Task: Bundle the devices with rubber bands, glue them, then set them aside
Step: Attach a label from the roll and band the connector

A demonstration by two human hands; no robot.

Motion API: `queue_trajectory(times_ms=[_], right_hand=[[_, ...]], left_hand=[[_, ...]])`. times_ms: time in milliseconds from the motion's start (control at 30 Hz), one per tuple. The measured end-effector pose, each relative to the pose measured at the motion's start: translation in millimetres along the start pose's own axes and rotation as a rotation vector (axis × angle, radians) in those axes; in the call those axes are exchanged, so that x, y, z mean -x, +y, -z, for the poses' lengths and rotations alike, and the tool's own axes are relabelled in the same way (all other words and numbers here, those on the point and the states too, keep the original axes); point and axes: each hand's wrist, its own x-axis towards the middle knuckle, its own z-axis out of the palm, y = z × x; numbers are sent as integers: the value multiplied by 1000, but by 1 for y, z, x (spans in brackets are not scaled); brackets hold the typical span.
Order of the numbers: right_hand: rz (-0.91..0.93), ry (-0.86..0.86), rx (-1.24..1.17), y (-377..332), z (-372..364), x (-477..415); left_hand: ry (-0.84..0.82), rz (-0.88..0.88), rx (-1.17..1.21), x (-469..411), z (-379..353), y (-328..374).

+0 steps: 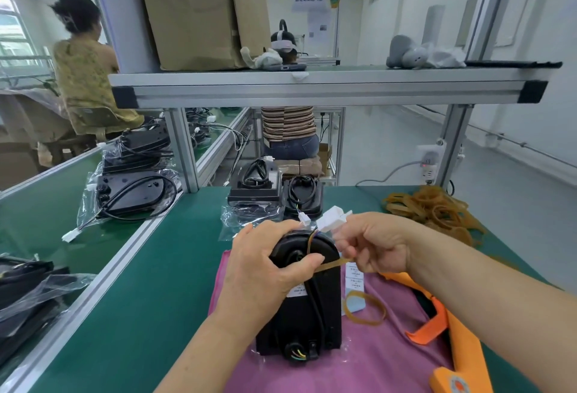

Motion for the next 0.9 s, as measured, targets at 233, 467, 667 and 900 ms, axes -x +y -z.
queue_trajectory(times_ms=[233,467,667,900], right_hand=[[153,154,213,-4,-15,1],[235,211,217,0,-27,6],[330,226,118,11,-26,9],[511,77,70,24,-23,10]], left_hand=[[-8,11,60,-1,-2,-1],[6,29,116,-3,-4,-2],[7,21,124,-3,-3,-4],[-19,10,155,-1,-2,-7]])
